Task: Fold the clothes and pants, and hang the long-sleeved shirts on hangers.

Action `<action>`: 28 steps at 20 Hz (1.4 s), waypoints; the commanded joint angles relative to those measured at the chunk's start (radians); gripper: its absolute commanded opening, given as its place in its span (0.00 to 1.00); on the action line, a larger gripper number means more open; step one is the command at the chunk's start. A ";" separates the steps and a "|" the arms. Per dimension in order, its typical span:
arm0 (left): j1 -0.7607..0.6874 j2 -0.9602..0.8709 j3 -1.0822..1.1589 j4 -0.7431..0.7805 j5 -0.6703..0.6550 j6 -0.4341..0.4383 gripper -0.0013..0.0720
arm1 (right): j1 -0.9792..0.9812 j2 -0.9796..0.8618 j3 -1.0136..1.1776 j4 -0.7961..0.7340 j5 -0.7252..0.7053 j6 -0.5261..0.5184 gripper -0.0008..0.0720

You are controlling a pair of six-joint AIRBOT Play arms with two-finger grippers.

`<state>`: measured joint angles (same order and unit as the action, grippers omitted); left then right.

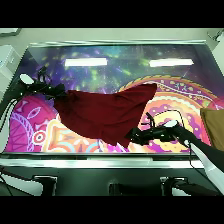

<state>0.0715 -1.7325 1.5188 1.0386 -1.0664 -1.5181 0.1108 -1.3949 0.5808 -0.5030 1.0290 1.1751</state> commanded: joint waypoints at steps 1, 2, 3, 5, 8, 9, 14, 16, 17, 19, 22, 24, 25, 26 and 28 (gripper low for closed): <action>0.000 -0.001 0.001 0.001 0.001 0.001 0.05 | 0.001 -0.007 -0.013 0.000 -0.019 0.019 0.74; 0.000 -0.001 0.001 0.001 0.001 0.001 0.05 | 0.001 -0.007 -0.014 0.003 -0.020 0.018 0.71; 0.000 -0.001 0.001 0.001 0.001 0.001 0.05 | 0.001 -0.007 -0.014 0.010 -0.026 0.018 0.69; 0.000 -0.001 0.001 0.001 0.001 0.001 0.05 | 0.001 -0.007 -0.014 0.025 -0.045 0.018 0.53; 0.000 -0.001 0.001 0.001 0.001 0.001 0.05 | 0.001 -0.007 -0.014 0.048 -0.050 0.013 0.30; 0.000 -0.001 0.001 0.002 0.001 0.001 0.05 | 0.001 -0.006 -0.014 0.058 -0.048 0.001 0.04; 0.004 0.000 0.001 0.001 0.001 0.000 0.05 | 0.000 0.005 -0.008 0.153 -0.033 -0.079 0.05; 0.004 0.008 0.007 0.001 -0.001 0.001 0.05 | 0.000 0.037 0.025 0.168 -0.009 -0.099 0.05; 0.004 0.015 0.023 0.001 -0.006 0.001 0.05 | 0.000 0.063 0.060 0.164 -0.008 -0.100 0.05; 0.003 0.032 0.088 0.002 -0.023 0.001 0.04 | -0.002 0.108 0.185 0.111 -0.034 -0.071 0.05; 0.002 0.058 0.252 0.025 -0.053 0.001 0.04 | -0.002 0.119 0.507 -0.154 -0.119 0.123 0.05; 0.002 0.074 0.404 0.087 -0.078 0.000 0.04 | -0.003 0.119 0.742 -0.397 -0.203 0.291 0.05; 0.002 0.080 0.496 0.129 -0.095 0.000 0.04 | -0.003 0.119 0.854 -0.525 -0.228 0.374 0.05; 0.002 0.089 0.588 0.163 -0.112 0.000 0.04 | -0.003 0.118 0.968 -0.649 -0.231 0.462 0.05; 0.009 0.156 0.657 0.175 -0.079 0.000 0.04 | -0.002 0.119 1.171 -0.793 -0.167 0.570 0.05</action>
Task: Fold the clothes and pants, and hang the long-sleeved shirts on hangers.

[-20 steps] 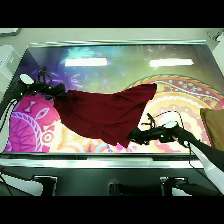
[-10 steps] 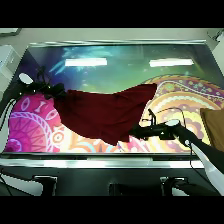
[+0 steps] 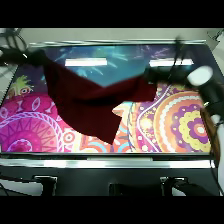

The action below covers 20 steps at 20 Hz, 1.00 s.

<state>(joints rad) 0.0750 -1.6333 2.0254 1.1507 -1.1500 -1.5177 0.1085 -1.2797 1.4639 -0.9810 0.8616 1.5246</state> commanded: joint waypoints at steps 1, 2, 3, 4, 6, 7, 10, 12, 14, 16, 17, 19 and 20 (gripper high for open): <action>0.006 0.119 0.139 0.069 0.032 0.000 0.04 | 0.000 0.005 0.377 -0.334 0.051 0.227 0.05; 0.007 0.182 0.128 0.095 0.037 0.000 0.04 | 0.000 0.009 0.469 -0.340 0.108 0.227 0.05; 0.006 0.253 0.119 0.127 0.030 0.000 0.04 | 0.000 0.016 0.554 -0.340 0.158 0.226 0.05; 0.006 0.323 0.114 0.154 0.015 0.000 0.04 | 0.000 0.028 0.621 -0.341 0.201 0.226 0.05; 0.006 0.482 0.105 0.197 -0.041 0.000 0.04 | 0.000 0.109 0.659 -0.340 0.255 0.254 0.05; 0.006 0.558 0.096 0.206 -0.064 -0.002 0.04 | 0.000 0.165 0.659 -0.337 0.299 0.291 0.05; 0.006 0.770 0.047 0.263 -0.129 -0.050 0.04 | 0.000 0.323 0.659 -0.301 0.446 0.378 0.05; 0.006 0.872 0.016 0.331 -0.161 -0.122 0.04 | 0.000 0.397 0.659 -0.293 0.487 0.448 0.05; 0.006 0.905 0.002 0.388 -0.162 -0.188 0.04 | 0.000 0.409 0.659 -0.293 0.491 0.495 0.05; 0.006 0.875 -0.018 0.391 -0.155 -0.189 0.04 | 0.000 0.360 0.633 -0.290 0.504 0.497 0.05; 0.006 0.841 -0.035 0.390 -0.154 -0.189 0.04 | 0.000 0.327 0.605 -0.285 0.499 0.492 0.05; 0.006 0.753 -0.085 0.390 -0.154 -0.167 0.05 | 0.000 0.235 0.528 -0.283 0.486 0.447 0.05; 0.006 0.690 -0.122 0.390 -0.153 -0.142 0.05 | 0.000 0.172 0.492 -0.284 0.484 0.425 0.05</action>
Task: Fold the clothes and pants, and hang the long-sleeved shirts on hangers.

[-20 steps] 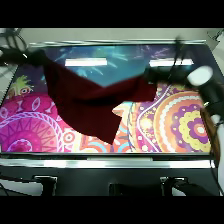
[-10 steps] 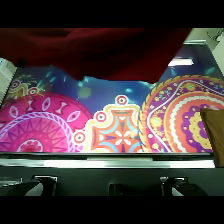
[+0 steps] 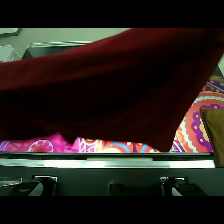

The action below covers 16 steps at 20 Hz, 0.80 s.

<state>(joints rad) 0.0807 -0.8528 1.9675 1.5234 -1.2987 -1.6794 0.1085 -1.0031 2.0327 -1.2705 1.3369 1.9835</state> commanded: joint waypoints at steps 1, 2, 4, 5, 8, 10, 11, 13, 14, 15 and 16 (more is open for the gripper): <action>0.001 -0.164 -0.108 0.014 0.006 0.039 0.05 | 0.000 -0.172 -0.105 0.006 0.002 -0.035 0.05; 0.000 -0.240 -0.153 0.003 0.028 0.057 0.05 | 0.000 -0.246 -0.125 0.005 -0.008 -0.046 0.05; -0.001 -0.415 -0.254 -0.040 0.133 0.084 0.05 | 0.000 -0.420 -0.138 0.000 -0.045 -0.110 0.05; -0.001 -0.507 -0.293 -0.066 0.201 0.093 0.05 | 0.000 -0.499 -0.138 -0.005 -0.077 -0.136 0.05; -0.001 -0.813 -0.283 -0.186 0.325 0.164 0.05 | 0.000 -0.725 -0.138 -0.074 -0.236 -0.144 0.05; -0.002 -0.983 -0.195 -0.234 0.354 0.170 0.04 | 0.000 -0.845 -0.138 -0.097 -0.353 -0.130 0.05; -0.003 -1.056 -0.138 -0.260 0.359 0.170 0.04 | 0.000 -0.890 -0.138 -0.097 -0.401 -0.119 0.05; -0.012 -1.167 -0.025 -0.277 0.362 0.169 0.05 | 0.000 -0.959 -0.138 -0.098 -0.481 -0.109 0.05; -0.015 -1.203 0.022 -0.286 0.361 0.169 0.05 | 0.000 -0.980 -0.138 -0.100 -0.514 -0.109 0.06; -0.019 -1.233 0.063 -0.303 0.362 0.169 0.09 | 0.000 -0.992 -0.138 -0.104 -0.537 -0.109 0.13; -0.021 -1.246 0.084 -0.320 0.362 0.169 0.25 | -0.007 -0.995 -0.138 -0.103 -0.549 -0.109 0.36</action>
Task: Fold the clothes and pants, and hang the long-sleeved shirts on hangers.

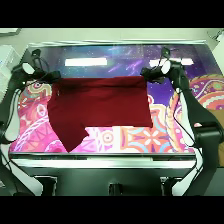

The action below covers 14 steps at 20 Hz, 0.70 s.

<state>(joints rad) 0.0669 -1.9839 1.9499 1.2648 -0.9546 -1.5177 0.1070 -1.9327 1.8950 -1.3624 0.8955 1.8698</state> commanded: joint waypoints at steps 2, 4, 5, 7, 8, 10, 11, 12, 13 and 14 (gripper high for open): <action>-0.005 -0.106 0.101 -0.090 0.011 0.007 0.81 | -0.027 -0.046 0.000 -0.002 -0.076 0.042 0.63; 0.010 -0.067 0.101 -0.098 -0.043 0.003 0.83 | -0.075 0.005 0.000 0.026 0.026 0.039 0.65; 0.024 -0.033 0.101 -0.098 -0.084 -0.008 0.83 | -0.111 0.042 0.000 0.050 0.097 0.010 0.66; 0.065 0.052 0.101 -0.097 -0.197 -0.012 0.81 | -0.193 0.121 0.000 0.113 0.251 -0.123 0.68; 0.089 0.095 0.101 -0.097 -0.264 -0.016 0.73 | -0.236 0.156 0.000 0.142 0.336 -0.203 0.68; 0.148 0.186 0.090 -0.081 -0.420 -0.046 0.70 | -0.314 0.206 0.000 0.198 0.538 -0.363 0.66; 0.176 0.229 0.062 -0.057 -0.482 -0.063 0.70 | -0.342 0.217 -0.001 0.232 0.660 -0.431 0.66; 0.204 0.275 0.013 -0.023 -0.529 -0.075 0.70 | -0.367 0.224 -0.013 0.281 0.732 -0.458 0.66; 0.235 0.330 -0.065 0.006 -0.558 -0.080 0.70 | -0.392 0.241 -0.051 0.350 0.731 -0.466 0.66; 0.269 0.396 -0.173 0.011 -0.565 -0.079 0.70 | -0.405 0.255 -0.092 0.381 0.743 -0.493 0.66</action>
<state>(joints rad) 0.2569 -1.7275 1.9308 1.2243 -1.3781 -1.5730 -0.2298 -1.7229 1.8603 -1.1202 1.4559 1.5116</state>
